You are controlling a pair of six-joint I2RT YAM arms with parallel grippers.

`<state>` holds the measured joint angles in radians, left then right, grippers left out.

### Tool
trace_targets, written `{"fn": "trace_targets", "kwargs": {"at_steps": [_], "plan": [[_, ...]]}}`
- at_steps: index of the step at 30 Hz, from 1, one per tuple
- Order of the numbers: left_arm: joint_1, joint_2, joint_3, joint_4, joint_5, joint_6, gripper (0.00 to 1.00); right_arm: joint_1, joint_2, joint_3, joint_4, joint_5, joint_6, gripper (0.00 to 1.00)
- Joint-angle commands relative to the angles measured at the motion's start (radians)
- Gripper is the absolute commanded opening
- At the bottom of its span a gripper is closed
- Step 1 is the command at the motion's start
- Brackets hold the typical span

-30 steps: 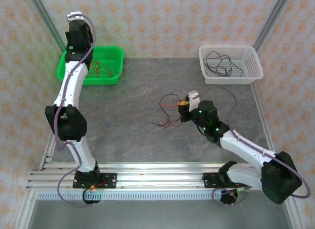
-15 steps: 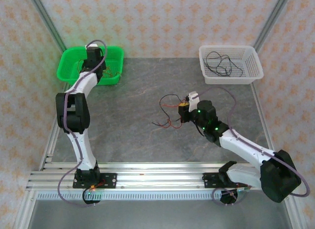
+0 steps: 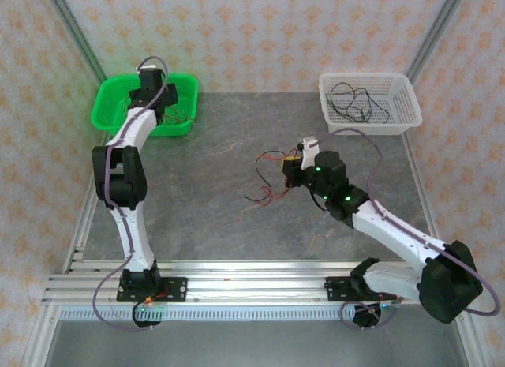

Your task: Untangle the cables

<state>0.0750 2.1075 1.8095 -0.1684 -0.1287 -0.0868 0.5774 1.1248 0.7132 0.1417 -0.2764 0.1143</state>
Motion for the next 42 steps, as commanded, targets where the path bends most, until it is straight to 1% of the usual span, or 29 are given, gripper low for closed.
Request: {"fn": "trace_targets", "kwargs": {"at_steps": [1,5,6,8,10,13,15,17,19,21,22,27,31,34,38,42], "plan": [[0.008,-0.076,0.044,-0.046,0.067,-0.037,0.99,0.007,-0.005,0.063,-0.041,0.016,0.059,0.00],[0.007,-0.184,0.017,-0.014,0.144,-0.052,0.99,0.007,0.011,0.126,-0.071,-0.001,0.111,0.00],[0.008,-0.230,-0.003,0.003,0.179,-0.055,0.99,0.007,0.019,0.146,-0.083,-0.001,0.126,0.00],[0.006,-0.317,-0.066,0.053,0.255,-0.065,0.98,0.007,0.039,0.190,-0.113,0.001,0.154,0.00],[0.002,-0.428,-0.162,0.133,0.361,-0.075,0.97,0.007,0.068,0.249,-0.151,0.011,0.168,0.00],[-0.008,-0.568,-0.285,0.212,0.497,-0.094,0.93,0.006,0.108,0.333,-0.203,0.027,0.162,0.00],[-0.028,-0.642,-0.338,0.232,0.562,-0.091,0.91,0.004,0.127,0.387,-0.225,0.028,0.149,0.00],[-0.069,-0.710,-0.388,0.237,0.602,-0.060,0.90,0.000,0.143,0.448,-0.255,0.020,0.135,0.00],[-0.139,-0.775,-0.433,0.214,0.612,0.017,0.90,-0.010,0.164,0.510,-0.289,0.002,0.117,0.00],[-0.212,-0.829,-0.473,0.193,0.598,0.085,0.91,-0.017,0.184,0.556,-0.313,-0.003,0.091,0.00],[-0.241,-0.854,-0.496,0.196,0.598,0.103,0.90,-0.019,0.192,0.579,-0.324,-0.002,0.073,0.00],[-0.314,-0.969,-0.624,0.274,0.664,0.092,0.90,-0.026,0.231,0.648,-0.344,0.025,-0.032,0.00],[-0.387,-1.040,-0.693,0.294,0.693,0.103,0.91,-0.028,0.276,0.696,-0.336,0.034,-0.088,0.00],[-0.462,-1.073,-0.744,0.334,0.692,0.106,0.95,-0.028,0.311,0.723,-0.326,-0.019,-0.090,0.00],[-0.549,-1.079,-0.818,0.468,0.669,0.104,0.97,-0.027,0.340,0.723,-0.294,-0.136,-0.046,0.00],[-0.579,-1.033,-0.842,0.568,0.629,0.099,0.97,-0.023,0.341,0.707,-0.270,-0.228,-0.005,0.00]]}}
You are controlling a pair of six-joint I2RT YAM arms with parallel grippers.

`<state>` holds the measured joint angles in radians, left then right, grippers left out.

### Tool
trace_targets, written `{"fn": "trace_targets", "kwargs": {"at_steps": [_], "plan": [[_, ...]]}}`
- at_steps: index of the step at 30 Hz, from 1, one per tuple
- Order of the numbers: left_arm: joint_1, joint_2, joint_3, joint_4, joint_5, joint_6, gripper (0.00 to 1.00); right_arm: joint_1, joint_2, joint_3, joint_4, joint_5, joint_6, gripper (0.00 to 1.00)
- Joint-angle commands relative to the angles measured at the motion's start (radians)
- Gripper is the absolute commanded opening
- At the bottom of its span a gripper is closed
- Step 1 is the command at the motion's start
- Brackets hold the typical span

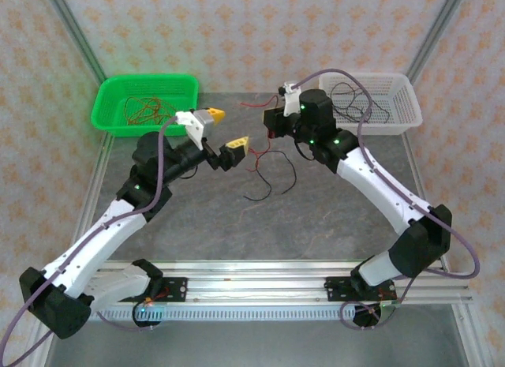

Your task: Untangle the cables

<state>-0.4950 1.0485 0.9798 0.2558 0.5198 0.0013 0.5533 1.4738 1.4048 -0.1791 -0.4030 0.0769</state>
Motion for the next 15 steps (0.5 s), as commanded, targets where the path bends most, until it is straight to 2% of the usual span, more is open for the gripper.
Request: {"fn": "trace_targets", "kwargs": {"at_steps": [1,8,15], "plan": [[-0.010,0.038,-0.008,0.149,-0.020,0.011,0.97,0.002,-0.013,0.009,0.058,-0.111,0.042,0.00],[-0.009,0.061,-0.010,0.087,-0.024,0.057,0.95,0.002,-0.040,0.047,0.018,-0.095,0.088,0.00],[-0.048,0.152,0.045,-0.008,0.044,0.093,0.92,0.002,-0.050,0.077,0.009,-0.125,0.136,0.00]]}}
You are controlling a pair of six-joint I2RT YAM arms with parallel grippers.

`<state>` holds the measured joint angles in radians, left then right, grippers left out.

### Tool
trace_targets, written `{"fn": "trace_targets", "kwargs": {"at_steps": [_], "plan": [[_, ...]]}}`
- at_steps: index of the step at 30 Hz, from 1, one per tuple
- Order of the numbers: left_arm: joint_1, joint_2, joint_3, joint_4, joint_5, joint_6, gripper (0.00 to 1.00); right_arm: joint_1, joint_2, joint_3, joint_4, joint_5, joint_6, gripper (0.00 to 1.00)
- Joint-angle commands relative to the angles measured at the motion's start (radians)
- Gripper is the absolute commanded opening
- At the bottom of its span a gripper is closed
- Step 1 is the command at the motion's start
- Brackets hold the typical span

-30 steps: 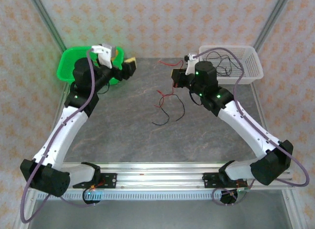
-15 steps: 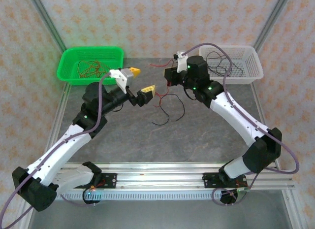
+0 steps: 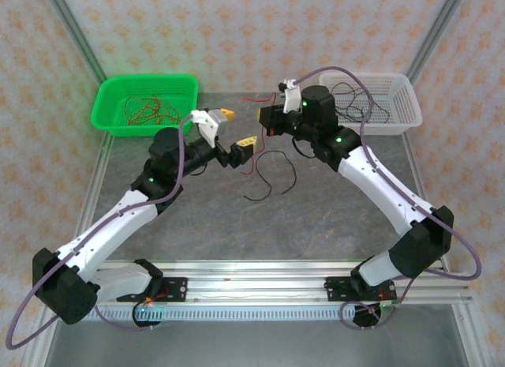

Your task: Untangle the cables

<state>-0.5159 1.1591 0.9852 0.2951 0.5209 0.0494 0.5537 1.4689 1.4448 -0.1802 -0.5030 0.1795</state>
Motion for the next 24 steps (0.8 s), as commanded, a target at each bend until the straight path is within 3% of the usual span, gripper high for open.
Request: {"fn": "trace_targets", "kwargs": {"at_steps": [1,10,13,19,24], "plan": [[-0.038,0.056,0.046,-0.064,0.037,0.056,0.92,0.002,-0.047,0.038,0.009,-0.023,0.038,0.00],[-0.070,0.133,0.005,-0.008,-0.082,0.066,0.88,0.002,-0.068,0.034,0.016,-0.051,0.070,0.00],[-0.070,0.164,0.024,-0.014,-0.107,0.066,0.81,0.002,-0.079,0.025,0.024,-0.057,0.078,0.00],[-0.078,0.193,0.042,-0.043,-0.119,0.067,0.49,0.002,-0.097,0.006,0.033,-0.050,0.079,0.00],[-0.087,0.166,0.022,-0.059,-0.144,0.070,0.10,0.002,-0.099,0.002,0.031,-0.042,0.077,0.00]]}}
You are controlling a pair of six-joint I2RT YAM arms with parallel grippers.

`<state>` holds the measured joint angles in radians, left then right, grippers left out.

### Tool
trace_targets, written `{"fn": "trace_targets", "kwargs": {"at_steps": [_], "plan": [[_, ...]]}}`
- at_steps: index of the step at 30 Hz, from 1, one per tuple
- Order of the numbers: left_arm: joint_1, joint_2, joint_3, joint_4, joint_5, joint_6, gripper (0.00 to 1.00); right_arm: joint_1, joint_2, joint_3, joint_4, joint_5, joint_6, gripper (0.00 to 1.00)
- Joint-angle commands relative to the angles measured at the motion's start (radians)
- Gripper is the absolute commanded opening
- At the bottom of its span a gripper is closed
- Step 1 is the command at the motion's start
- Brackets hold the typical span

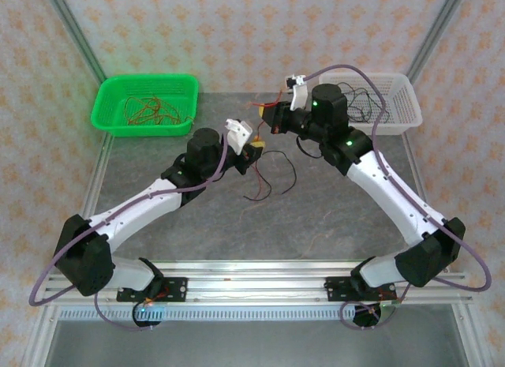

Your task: Untangle the cables

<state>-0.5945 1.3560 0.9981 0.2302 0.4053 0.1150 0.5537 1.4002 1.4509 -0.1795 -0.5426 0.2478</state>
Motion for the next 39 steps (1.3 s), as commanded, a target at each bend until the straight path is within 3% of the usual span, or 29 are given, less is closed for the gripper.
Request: {"fn": "trace_targets", "kwargs": {"at_steps": [1,4,11,17,20,25,28,32,36,39], "plan": [[-0.009,-0.038,0.006,0.005,-0.033,0.005,0.07,0.001,-0.030,-0.006,0.030,0.001,0.008,0.00],[-0.012,-0.059,0.002,-0.005,-0.049,0.005,0.00,0.002,-0.033,-0.015,0.032,0.011,0.008,0.00],[-0.011,-0.120,0.005,-0.036,-0.162,-0.058,0.00,0.000,-0.055,-0.065,0.030,0.087,0.016,0.01],[-0.011,-0.182,0.044,-0.125,-0.294,-0.115,0.00,-0.007,-0.074,-0.121,0.015,0.185,0.033,0.36],[-0.011,-0.199,0.078,-0.181,-0.352,-0.129,0.00,-0.009,-0.089,-0.144,0.009,0.220,0.031,0.46],[0.004,-0.192,0.158,-0.285,-0.481,-0.147,0.00,-0.016,-0.138,-0.181,0.011,0.246,0.021,0.60],[0.056,-0.167,0.214,-0.342,-0.528,-0.177,0.00,-0.022,-0.186,-0.211,0.018,0.256,0.017,0.68],[0.151,-0.160,0.237,-0.340,-0.484,-0.226,0.00,-0.033,-0.264,-0.258,0.035,0.269,0.017,0.75],[0.202,-0.160,0.251,-0.332,-0.465,-0.239,0.00,-0.051,-0.317,-0.302,0.058,0.272,0.028,0.76],[0.242,-0.138,0.279,-0.351,-0.462,-0.255,0.00,-0.060,-0.356,-0.339,0.075,0.316,0.050,0.84]]}}
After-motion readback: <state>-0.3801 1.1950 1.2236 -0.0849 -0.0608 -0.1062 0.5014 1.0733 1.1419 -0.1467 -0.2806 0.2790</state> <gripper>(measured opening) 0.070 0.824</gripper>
